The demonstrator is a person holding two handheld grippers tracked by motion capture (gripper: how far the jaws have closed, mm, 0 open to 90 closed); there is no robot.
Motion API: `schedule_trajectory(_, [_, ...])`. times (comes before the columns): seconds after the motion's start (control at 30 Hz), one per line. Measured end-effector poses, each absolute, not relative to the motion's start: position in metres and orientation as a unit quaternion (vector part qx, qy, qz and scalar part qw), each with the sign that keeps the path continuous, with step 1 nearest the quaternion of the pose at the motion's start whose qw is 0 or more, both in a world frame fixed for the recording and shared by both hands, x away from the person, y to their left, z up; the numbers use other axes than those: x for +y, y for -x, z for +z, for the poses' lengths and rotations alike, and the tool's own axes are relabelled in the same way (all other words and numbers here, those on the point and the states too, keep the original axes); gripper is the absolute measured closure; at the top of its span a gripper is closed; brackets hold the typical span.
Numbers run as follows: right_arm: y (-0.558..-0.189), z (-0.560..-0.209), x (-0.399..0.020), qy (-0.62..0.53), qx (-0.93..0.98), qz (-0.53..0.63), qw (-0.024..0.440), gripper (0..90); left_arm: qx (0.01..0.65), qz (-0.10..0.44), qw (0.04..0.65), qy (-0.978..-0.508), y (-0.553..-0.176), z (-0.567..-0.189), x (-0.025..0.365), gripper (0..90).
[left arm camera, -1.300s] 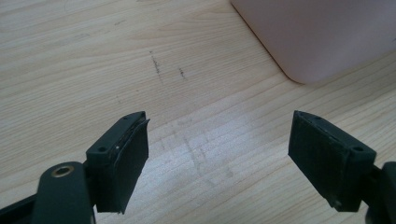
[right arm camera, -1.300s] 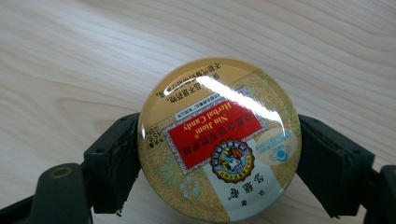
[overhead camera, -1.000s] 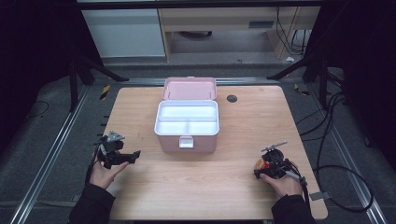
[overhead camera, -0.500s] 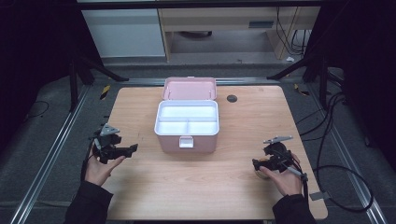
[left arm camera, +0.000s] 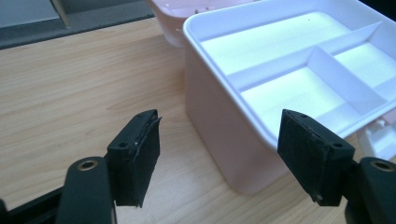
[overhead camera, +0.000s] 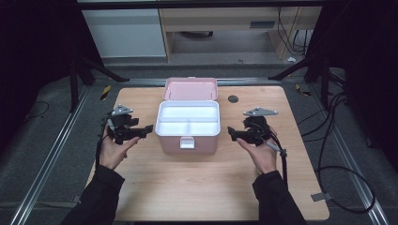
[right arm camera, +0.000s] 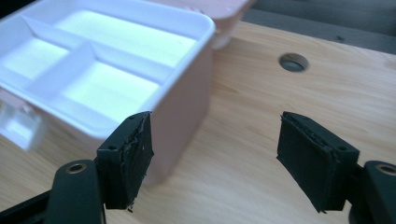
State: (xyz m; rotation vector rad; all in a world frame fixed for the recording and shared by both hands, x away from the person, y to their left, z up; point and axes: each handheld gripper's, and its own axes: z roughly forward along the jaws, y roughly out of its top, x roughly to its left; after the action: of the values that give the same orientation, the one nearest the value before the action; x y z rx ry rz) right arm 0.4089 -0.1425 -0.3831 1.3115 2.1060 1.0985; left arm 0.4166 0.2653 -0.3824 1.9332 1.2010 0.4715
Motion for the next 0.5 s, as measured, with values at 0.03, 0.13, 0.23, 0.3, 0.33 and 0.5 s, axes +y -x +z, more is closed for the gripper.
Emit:
schedule_trajectory(0.03, [-0.413,-0.382,-0.136,-0.470,0.759,0.399,0.208,26.7,0.474,0.186,0.397,-0.763,-0.417,-0.382,0.265,30.4])
schedule_trajectory(0.13, [-0.421,-0.383,-0.124,-0.463,0.763,0.405,0.198,27.0,0.472,0.180,0.390,-0.770,-0.425,-0.387,0.256,32.1])
schedule_trajectory(0.23, [-0.434,-0.388,-0.105,-0.456,0.769,0.405,0.191,30.8,0.468,0.167,0.382,-0.779,-0.434,-0.394,0.248,39.3])
schedule_trajectory(0.3, [-0.436,-0.390,-0.102,-0.455,0.770,0.406,0.186,32.4,0.467,0.163,0.382,-0.780,-0.436,-0.396,0.247,43.4])
schedule_trajectory(0.33, [-0.438,-0.392,-0.099,-0.454,0.772,0.406,0.183,34.1,0.467,0.156,0.385,-0.781,-0.438,-0.398,0.246,43.4])
schedule_trajectory(0.5, [-0.444,-0.405,-0.091,-0.448,0.784,0.394,0.171,51.3,0.457,0.143,0.384,-0.789,-0.441,-0.402,0.238,58.4])
